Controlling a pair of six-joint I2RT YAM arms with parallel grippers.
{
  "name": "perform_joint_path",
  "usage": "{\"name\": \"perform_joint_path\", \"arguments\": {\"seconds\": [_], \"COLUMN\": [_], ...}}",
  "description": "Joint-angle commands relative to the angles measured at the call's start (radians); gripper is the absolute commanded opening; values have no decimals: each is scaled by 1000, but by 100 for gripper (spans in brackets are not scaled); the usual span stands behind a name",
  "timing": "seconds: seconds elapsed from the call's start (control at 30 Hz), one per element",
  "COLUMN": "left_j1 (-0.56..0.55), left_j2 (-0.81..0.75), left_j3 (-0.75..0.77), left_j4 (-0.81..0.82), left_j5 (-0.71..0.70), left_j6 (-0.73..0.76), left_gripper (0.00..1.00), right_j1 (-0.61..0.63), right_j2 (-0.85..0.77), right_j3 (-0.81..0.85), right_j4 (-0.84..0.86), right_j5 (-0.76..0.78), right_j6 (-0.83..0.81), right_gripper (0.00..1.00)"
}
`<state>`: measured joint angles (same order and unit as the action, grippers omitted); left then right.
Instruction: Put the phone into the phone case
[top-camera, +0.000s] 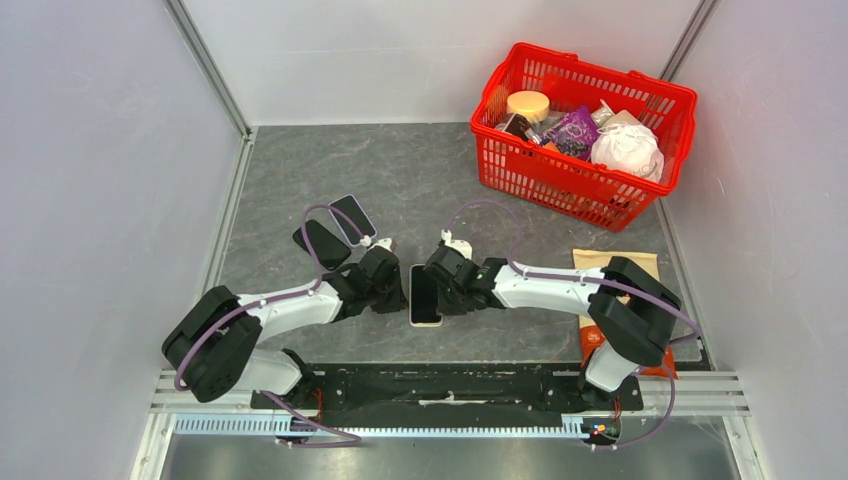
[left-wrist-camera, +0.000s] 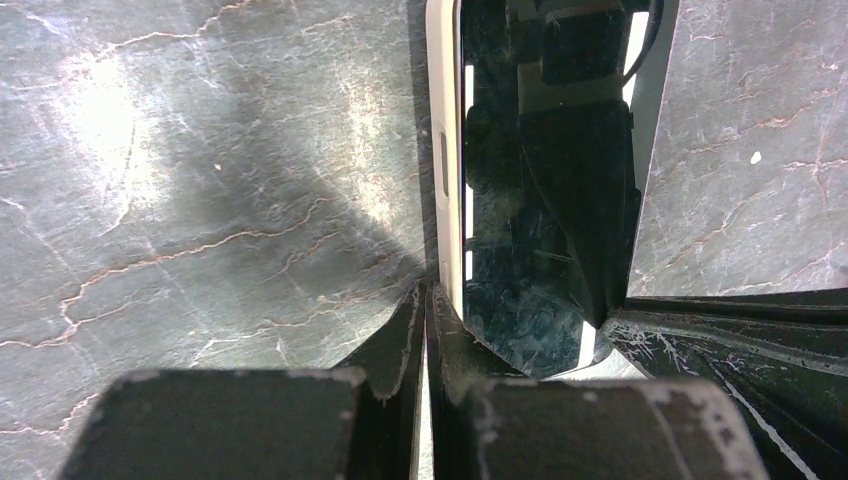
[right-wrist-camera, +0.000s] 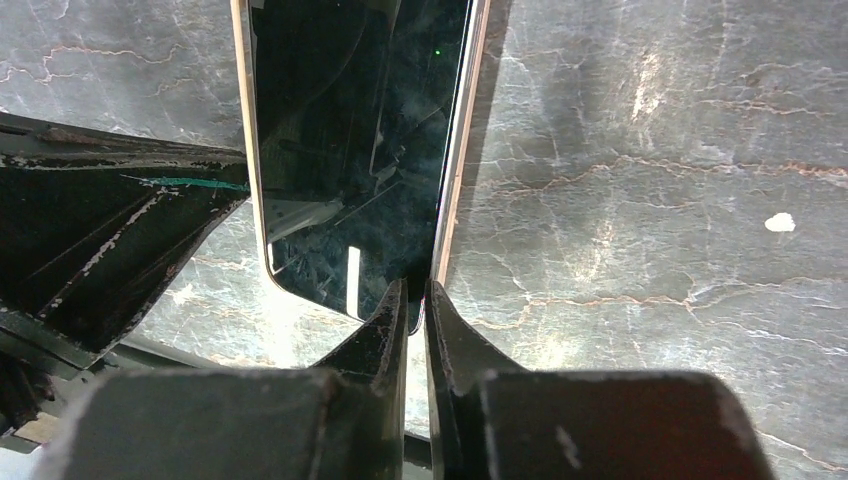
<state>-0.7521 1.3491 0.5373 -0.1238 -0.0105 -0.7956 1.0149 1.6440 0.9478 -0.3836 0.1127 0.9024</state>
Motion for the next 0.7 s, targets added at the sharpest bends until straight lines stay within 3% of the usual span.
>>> {"name": "perform_joint_path", "arguments": {"seconds": [0.0,0.17,0.67], "left_j1": [-19,-20,-21], "left_j2": [-3,1,3], "left_j3": [-4,1,0], "left_j4": [24,27,30], "left_j5": [15,14,-11], "left_j6": [-34,-34,-36], "left_gripper": [7,7,7], "right_j1": [42,75,151], "right_j2": [78,128,261], "right_j3": [-4,-6,-29], "right_j4": [18,11,34], "right_j5": [13,43,60], "right_j6": [35,46,112], "right_gripper": [11,5,0]}}
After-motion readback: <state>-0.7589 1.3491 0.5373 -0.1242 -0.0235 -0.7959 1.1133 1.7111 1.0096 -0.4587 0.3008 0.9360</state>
